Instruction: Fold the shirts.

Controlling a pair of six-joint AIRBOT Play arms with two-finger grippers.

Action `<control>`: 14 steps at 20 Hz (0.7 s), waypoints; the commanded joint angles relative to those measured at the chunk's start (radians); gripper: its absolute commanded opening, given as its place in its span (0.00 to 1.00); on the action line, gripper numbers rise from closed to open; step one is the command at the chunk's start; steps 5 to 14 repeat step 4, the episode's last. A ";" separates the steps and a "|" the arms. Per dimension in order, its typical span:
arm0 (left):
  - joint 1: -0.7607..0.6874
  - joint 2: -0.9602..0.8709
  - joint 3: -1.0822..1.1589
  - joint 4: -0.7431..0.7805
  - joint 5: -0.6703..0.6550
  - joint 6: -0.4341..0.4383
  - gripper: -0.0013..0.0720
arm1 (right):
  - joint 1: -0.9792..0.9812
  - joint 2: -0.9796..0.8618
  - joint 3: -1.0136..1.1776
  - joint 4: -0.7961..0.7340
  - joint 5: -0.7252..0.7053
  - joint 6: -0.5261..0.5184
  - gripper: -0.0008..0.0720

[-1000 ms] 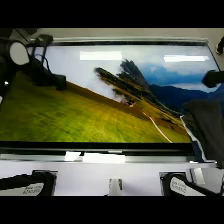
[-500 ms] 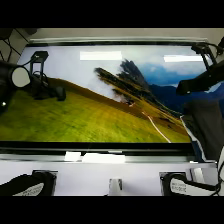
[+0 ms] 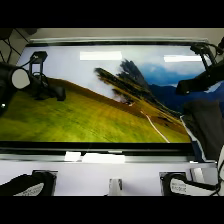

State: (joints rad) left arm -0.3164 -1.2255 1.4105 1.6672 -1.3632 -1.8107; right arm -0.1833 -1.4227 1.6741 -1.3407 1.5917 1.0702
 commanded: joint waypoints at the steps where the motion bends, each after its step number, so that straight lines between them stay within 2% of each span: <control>1: 0.000 0.001 -0.001 0.000 0.002 -0.001 0.94 | 0.001 0.000 0.001 0.000 0.000 0.000 0.93; 14: 0.000 0.001 -0.001 0.000 0.002 -0.001 0.94 | 0.001 0.000 0.001 0.000 0.000 0.000 0.93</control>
